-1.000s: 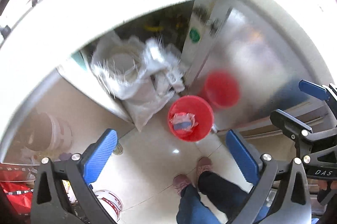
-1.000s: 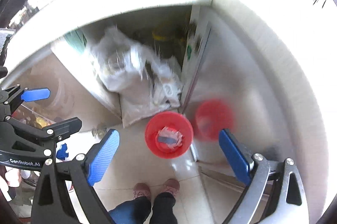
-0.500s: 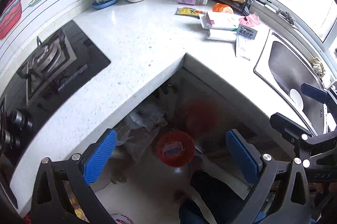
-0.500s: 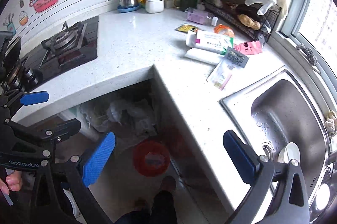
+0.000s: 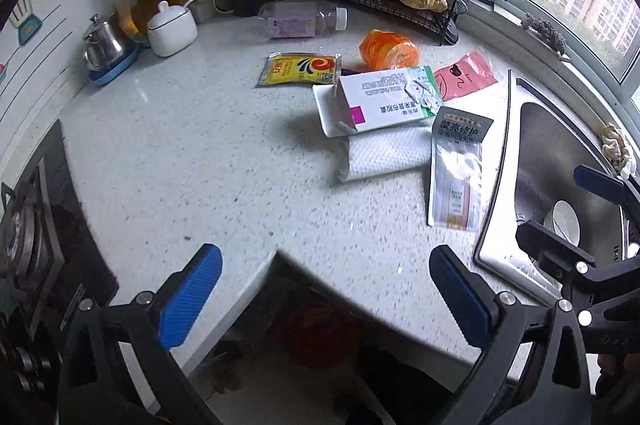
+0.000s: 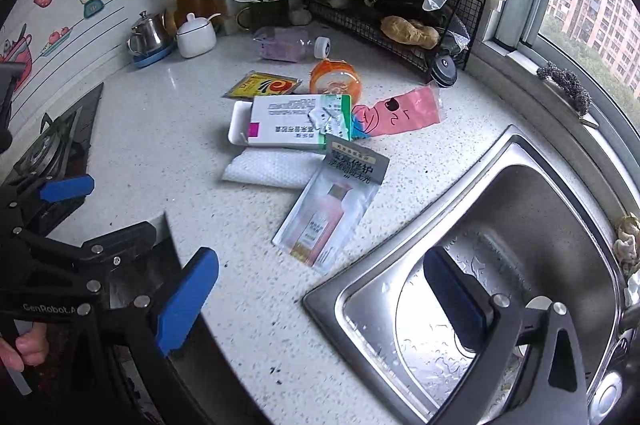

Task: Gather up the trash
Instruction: 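Move both tools back up to the counter, then grasp the clear sachet with the right tool while the left tool grasps the white medicine box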

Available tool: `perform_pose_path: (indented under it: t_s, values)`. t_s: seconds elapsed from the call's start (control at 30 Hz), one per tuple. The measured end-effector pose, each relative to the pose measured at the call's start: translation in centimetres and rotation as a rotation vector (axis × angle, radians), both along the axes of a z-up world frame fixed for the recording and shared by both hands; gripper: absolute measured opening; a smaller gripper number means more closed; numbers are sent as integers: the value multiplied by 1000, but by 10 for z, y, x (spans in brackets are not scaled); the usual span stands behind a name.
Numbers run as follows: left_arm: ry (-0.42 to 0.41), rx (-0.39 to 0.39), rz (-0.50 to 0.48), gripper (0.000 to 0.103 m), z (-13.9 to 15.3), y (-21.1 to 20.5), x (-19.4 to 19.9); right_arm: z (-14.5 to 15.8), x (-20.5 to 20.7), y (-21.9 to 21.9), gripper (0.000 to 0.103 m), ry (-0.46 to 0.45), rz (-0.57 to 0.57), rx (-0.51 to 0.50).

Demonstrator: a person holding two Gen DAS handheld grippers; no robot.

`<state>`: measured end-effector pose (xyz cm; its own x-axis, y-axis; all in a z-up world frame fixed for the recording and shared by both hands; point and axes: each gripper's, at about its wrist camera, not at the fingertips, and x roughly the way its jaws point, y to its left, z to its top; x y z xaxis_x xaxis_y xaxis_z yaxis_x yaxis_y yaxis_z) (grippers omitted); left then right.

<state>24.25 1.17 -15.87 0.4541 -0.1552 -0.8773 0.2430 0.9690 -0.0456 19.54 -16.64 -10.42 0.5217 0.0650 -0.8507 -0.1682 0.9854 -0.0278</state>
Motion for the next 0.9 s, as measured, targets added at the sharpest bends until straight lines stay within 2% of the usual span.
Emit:
perform_pose_path:
  t_s: [0.13,0.2,0.43,0.57,0.67,0.77,0.9]
  values:
    - [39,-7,-19,103,-18,-21,37,-11,34,-18,102,12,20,-13]
    - [57,5,-21,103,-26,-29,53,-18,48,-23,97,23,35,-8]
    - [79,34,-5,103,-41,-35,90,-43,94,-29,66,82,109,9]
    - [78,55,-25,103,-39,-34,95,-51,101,-26,32,130,132,14]
    - [71,65,-53,103,-35,-35,96,-50,97,-25,17,134,144,24]
    - [66,67,-81,103,-30,-38,100,-47,96,-29,5,141,143,60]
    - [68,87,-147,103,-24,-47,108,-34,93,-36,2,140,117,88]
